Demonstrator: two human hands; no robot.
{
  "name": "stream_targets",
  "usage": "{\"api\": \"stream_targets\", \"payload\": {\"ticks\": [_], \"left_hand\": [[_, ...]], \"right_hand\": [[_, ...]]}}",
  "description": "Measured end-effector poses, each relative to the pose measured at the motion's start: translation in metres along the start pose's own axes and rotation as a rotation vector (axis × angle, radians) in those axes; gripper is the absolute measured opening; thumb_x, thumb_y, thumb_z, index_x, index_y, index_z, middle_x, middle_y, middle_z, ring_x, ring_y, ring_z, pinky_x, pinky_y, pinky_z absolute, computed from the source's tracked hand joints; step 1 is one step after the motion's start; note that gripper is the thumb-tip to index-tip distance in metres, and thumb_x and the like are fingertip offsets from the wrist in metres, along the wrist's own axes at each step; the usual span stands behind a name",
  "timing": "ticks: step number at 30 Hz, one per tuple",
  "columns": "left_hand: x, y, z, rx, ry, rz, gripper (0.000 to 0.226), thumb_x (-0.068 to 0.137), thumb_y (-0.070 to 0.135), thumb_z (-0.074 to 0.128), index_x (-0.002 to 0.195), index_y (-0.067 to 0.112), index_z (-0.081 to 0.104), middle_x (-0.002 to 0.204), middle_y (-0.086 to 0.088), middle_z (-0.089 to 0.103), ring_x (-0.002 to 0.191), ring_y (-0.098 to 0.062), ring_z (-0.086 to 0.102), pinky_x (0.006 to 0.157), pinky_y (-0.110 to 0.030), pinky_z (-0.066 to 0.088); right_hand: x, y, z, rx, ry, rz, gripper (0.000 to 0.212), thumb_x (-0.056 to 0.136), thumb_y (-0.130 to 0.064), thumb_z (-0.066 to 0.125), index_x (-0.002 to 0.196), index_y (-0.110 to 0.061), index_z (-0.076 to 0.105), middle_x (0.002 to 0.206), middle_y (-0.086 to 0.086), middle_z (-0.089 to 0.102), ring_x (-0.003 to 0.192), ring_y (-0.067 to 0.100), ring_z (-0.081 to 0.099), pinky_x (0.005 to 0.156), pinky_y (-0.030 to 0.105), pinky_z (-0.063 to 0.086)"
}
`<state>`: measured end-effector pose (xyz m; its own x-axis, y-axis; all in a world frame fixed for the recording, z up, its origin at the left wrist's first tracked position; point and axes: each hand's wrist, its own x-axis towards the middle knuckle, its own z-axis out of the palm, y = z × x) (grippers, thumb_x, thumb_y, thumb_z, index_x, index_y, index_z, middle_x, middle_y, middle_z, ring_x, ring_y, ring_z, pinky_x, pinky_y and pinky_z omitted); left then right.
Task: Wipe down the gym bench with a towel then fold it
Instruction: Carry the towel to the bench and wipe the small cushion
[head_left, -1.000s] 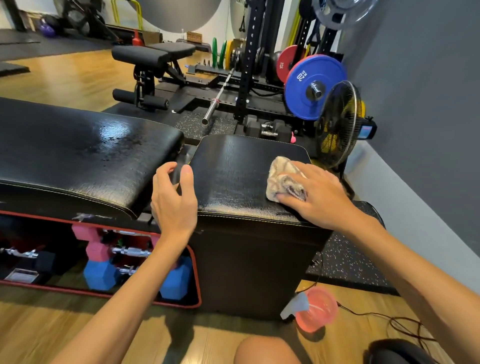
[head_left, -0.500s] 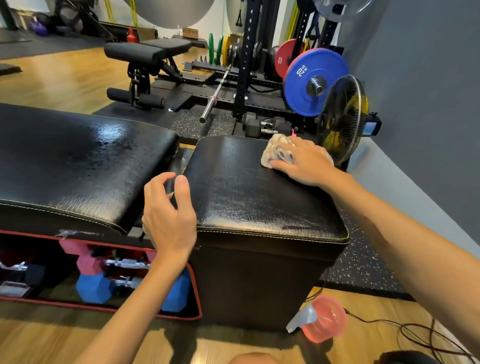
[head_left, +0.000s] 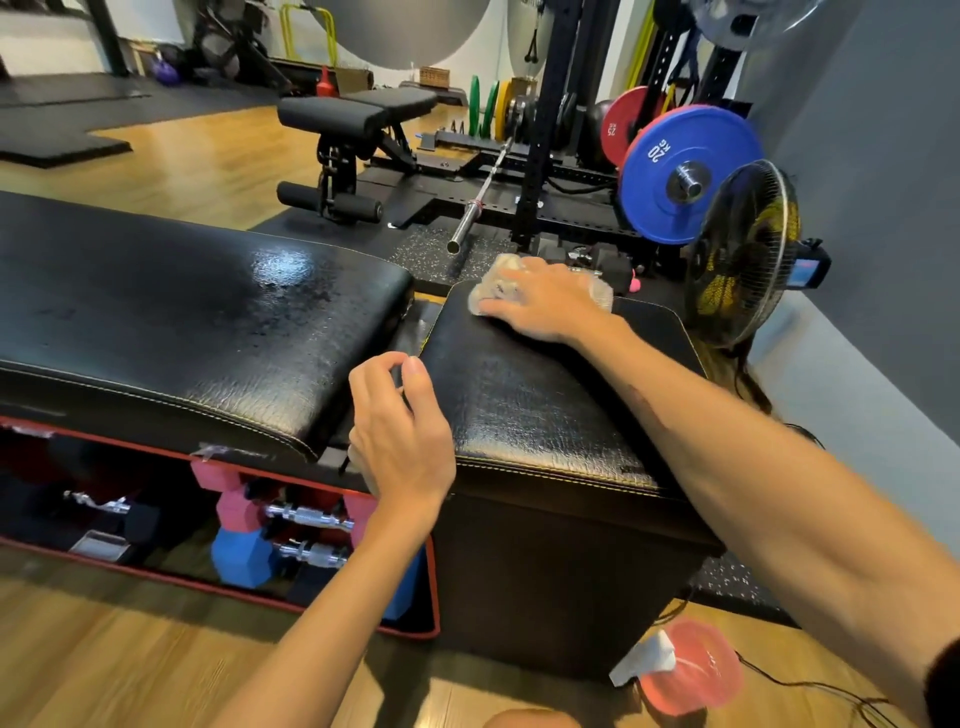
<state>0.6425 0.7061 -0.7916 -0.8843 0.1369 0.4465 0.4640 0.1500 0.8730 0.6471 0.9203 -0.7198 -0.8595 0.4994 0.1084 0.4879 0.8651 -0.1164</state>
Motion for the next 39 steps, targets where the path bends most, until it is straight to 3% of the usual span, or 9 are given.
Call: {"api": "stream_targets", "payload": {"ticks": [2,4,8,12,17,23,28,31,39], "left_hand": [[-0.001,0.0,-0.001,0.012,-0.002,-0.019,0.058,0.091,0.053,0.019,0.104,0.012,0.058,0.108,-0.003,0.056,0.085,-0.008,0.047,0.067,-0.025,0.022],[-0.002,0.001,-0.001,0.006,-0.001,-0.03,0.061,0.089,0.056,0.017,0.108,0.013,0.057,0.112,-0.002,0.055,0.087,-0.009,0.047,0.068,-0.027,0.023],[-0.001,0.001,-0.002,-0.073,0.033,-0.054,0.061,0.09,0.055,0.02,0.118,0.011,0.051,0.12,-0.007,0.052,0.091,-0.011,0.047,0.067,-0.023,0.023],[-0.001,0.001,0.001,-0.127,0.095,-0.109,0.063,0.091,0.054,0.02,0.133,0.012,0.041,0.137,-0.009,0.043,0.106,-0.018,0.047,0.073,-0.021,0.024],[-0.002,-0.002,0.0,-0.201,0.109,-0.15,0.056,0.096,0.044,0.02,0.136,0.01,0.04,0.135,-0.011,0.047,0.112,-0.019,0.047,0.08,-0.02,0.025],[0.003,-0.009,0.007,-0.129,0.066,-0.115,0.056,0.095,0.046,0.018,0.123,0.013,0.053,0.121,-0.002,0.058,0.11,-0.017,0.05,0.081,-0.017,0.025],[0.004,-0.01,0.008,-0.085,0.037,-0.094,0.042,0.099,0.031,0.022,0.115,0.014,0.057,0.109,0.003,0.058,0.103,-0.015,0.051,0.078,-0.016,0.023],[0.005,-0.012,0.009,-0.058,0.054,-0.068,0.038,0.099,0.027,0.025,0.11,0.012,0.059,0.105,-0.001,0.06,0.099,-0.019,0.053,0.078,-0.018,0.024],[0.004,-0.01,0.006,-0.017,0.048,-0.043,0.04,0.097,0.031,0.023,0.099,0.013,0.059,0.102,-0.005,0.06,0.093,-0.017,0.05,0.072,-0.023,0.025]], "right_hand": [[0.011,-0.033,0.009,-0.035,-0.072,-0.057,0.072,0.073,-0.081,0.037,0.134,-0.045,0.052,0.145,0.012,0.045,0.13,0.044,0.039,0.108,0.057,0.03],[0.02,-0.063,0.018,-0.118,-0.124,-0.133,0.078,0.066,-0.082,0.032,0.124,-0.039,0.059,0.134,0.009,0.054,0.124,0.043,0.045,0.101,0.058,0.034],[-0.016,-0.113,0.015,-0.328,-0.19,-0.269,0.058,0.09,-0.068,0.036,0.127,-0.03,0.058,0.134,0.006,0.055,0.128,0.037,0.046,0.098,0.05,0.032],[-0.062,-0.122,0.008,-0.276,-0.102,-0.288,0.05,0.099,-0.054,0.037,0.131,-0.02,0.053,0.136,0.009,0.052,0.13,0.037,0.043,0.1,0.048,0.032],[-0.12,-0.099,0.01,-0.134,-0.007,-0.257,0.051,0.095,-0.061,0.039,0.137,-0.034,0.049,0.148,0.003,0.041,0.134,0.033,0.035,0.107,0.054,0.026],[-0.171,-0.034,0.003,-0.064,0.103,-0.161,0.069,0.083,-0.078,0.021,0.137,-0.045,0.047,0.152,-0.005,0.037,0.136,0.023,0.034,0.11,0.054,0.025],[-0.112,0.018,0.003,-0.06,0.08,0.014,0.068,0.084,-0.081,0.037,0.139,-0.041,0.044,0.149,-0.006,0.039,0.135,0.028,0.037,0.109,0.058,0.027],[-0.067,0.036,0.003,-0.057,0.02,0.072,0.082,0.079,-0.086,0.035,0.145,-0.037,0.04,0.154,0.002,0.036,0.139,0.035,0.034,0.111,0.058,0.028],[-0.016,0.028,-0.001,-0.053,-0.041,0.103,0.077,0.091,-0.071,0.04,0.152,-0.026,0.031,0.159,0.011,0.027,0.141,0.043,0.026,0.113,0.058,0.025]]}}
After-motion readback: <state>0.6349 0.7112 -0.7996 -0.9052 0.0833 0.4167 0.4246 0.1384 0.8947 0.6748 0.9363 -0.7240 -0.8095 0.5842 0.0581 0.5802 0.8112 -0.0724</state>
